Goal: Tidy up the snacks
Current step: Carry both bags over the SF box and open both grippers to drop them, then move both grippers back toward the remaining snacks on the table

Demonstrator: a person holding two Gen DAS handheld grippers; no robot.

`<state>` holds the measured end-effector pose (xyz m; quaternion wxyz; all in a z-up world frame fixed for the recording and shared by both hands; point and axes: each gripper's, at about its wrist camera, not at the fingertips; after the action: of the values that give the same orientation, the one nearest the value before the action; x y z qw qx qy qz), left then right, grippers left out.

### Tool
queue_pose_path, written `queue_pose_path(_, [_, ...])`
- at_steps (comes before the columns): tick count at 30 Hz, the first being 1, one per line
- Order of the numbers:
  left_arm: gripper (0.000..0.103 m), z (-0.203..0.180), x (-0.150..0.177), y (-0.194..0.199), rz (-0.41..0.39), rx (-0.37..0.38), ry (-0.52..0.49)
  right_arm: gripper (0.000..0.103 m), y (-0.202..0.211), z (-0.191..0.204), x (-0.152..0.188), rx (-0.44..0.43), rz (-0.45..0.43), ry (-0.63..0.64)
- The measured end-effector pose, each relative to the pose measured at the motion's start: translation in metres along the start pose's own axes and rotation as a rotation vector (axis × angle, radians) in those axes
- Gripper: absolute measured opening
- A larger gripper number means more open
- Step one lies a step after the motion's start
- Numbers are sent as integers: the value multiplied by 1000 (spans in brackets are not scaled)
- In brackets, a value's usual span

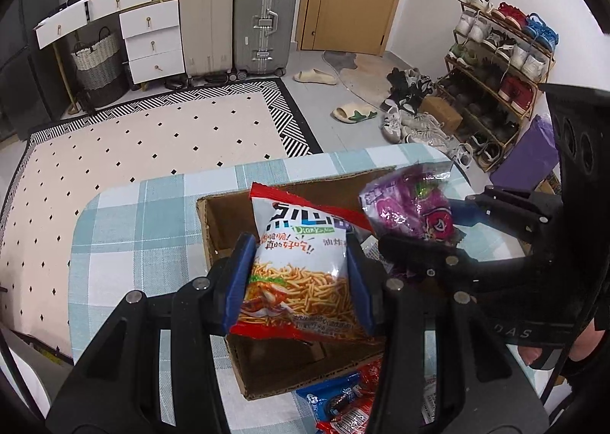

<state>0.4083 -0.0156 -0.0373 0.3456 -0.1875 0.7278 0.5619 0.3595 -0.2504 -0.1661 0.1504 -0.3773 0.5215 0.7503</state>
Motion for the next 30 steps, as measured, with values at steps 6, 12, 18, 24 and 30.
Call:
queue_pose_path(6, [44, 1, 10, -13, 20, -11, -1, 52, -9, 0, 6, 14, 23, 17])
queue_pose_path(12, [56, -6, 15, 1, -6, -41, -34, 76, 11, 4, 10, 24, -9, 41])
queue_pose_path(18, [76, -15, 23, 44, -77, -50, -37, 80, 60, 15, 15, 40, -102, 76])
queue_pose_path(24, [78, -33, 42, 99, -143, -81, -64, 87, 110, 31, 35, 41, -171, 102])
queue_pose_path(30, [81, -54, 55, 151, -202, -107, -70, 89, 149, 43, 65, 49, -233, 81])
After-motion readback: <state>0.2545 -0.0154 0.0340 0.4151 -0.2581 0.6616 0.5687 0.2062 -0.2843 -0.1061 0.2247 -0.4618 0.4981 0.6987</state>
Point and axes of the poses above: each gripper's, at about its wrist camera, not at the fingertips, and y roughly against the way its jaws point, z to its left, x to its underside, and after that the axes turned 8 degrees about -z, right-handed
